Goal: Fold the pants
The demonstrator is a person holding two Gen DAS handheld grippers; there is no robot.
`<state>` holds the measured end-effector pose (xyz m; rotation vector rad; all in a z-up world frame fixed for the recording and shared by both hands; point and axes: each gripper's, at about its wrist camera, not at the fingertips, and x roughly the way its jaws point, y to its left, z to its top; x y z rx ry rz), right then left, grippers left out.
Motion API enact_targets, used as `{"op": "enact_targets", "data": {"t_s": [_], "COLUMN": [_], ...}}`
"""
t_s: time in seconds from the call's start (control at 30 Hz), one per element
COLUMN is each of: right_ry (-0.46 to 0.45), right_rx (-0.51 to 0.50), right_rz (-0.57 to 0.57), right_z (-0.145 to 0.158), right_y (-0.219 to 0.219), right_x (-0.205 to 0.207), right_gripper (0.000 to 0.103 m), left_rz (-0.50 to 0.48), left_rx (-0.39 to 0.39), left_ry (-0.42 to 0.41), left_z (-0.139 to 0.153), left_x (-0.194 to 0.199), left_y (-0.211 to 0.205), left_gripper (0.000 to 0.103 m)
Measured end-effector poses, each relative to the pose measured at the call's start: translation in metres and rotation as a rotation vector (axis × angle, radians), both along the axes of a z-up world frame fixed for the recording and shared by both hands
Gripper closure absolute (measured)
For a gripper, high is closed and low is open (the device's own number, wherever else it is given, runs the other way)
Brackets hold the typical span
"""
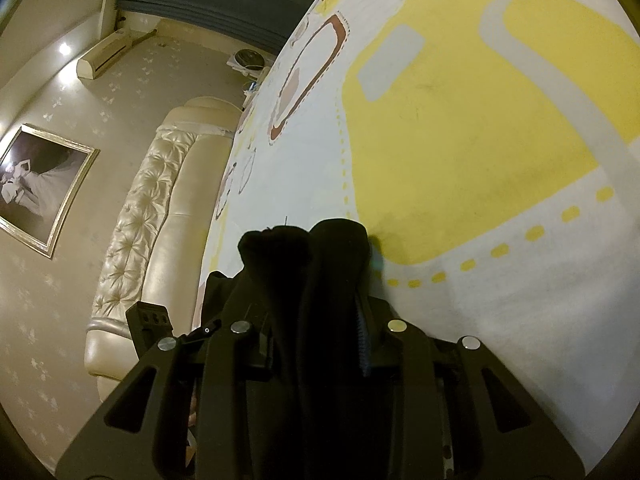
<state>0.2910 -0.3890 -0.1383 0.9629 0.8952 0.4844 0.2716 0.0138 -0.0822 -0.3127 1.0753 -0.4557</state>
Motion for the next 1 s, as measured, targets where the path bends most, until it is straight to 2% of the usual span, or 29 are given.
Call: {"op": "enact_targets", "data": {"t_s": [0.13, 0.17, 0.3, 0.37, 0.47, 0.6, 0.67, 0.77, 0.9, 1.0], "right_ry": [0.016, 0.022, 0.032, 0.034, 0.034, 0.027, 0.025, 0.031, 0.034, 0.035], "right_rx": [0.03, 0.037, 0.051, 0.052, 0.065, 0.062, 0.06, 0.068, 0.082, 0.082], "right_rz": [-0.012, -0.018, -0.029, -0.034, -0.045, -0.052, -0.067, -0.079, -0.079, -0.082], "right_z": [-0.002, -0.001, 0.004, 0.007, 0.01, 0.017, 0.019, 0.018, 0.017, 0.016], "right_y": [-0.004, -0.004, -0.005, -0.009, -0.016, -0.022, -0.027, -0.03, -0.026, -0.022], "right_x": [-0.004, -0.005, -0.014, -0.023, -0.042, -0.074, -0.092, -0.114, -0.131, -0.135], "right_gripper": [0.071, 0.069, 0.057, 0.051, 0.045, 0.039, 0.034, 0.032, 0.031, 0.031], "left_rz": [-0.002, 0.001, 0.018, 0.02, 0.021, 0.035, 0.053, 0.091, 0.096, 0.077], "left_rx": [0.022, 0.029, 0.018, 0.023, 0.039, -0.047, -0.116, -0.226, -0.31, -0.34], "left_ry": [0.0, 0.005, 0.02, 0.016, 0.004, 0.026, 0.056, 0.104, 0.138, 0.154], "left_z": [0.001, 0.001, 0.005, 0.009, 0.013, 0.011, 0.007, -0.001, -0.001, -0.001], "left_x": [0.0, 0.0, -0.002, -0.01, -0.027, -0.058, -0.074, -0.098, -0.12, -0.13], "left_y": [-0.003, -0.004, 0.002, 0.006, 0.012, 0.031, 0.044, 0.061, 0.064, 0.056], "left_gripper": [0.061, 0.056, 0.044, 0.03, 0.024, 0.019, 0.018, 0.018, 0.018, 0.018]}}
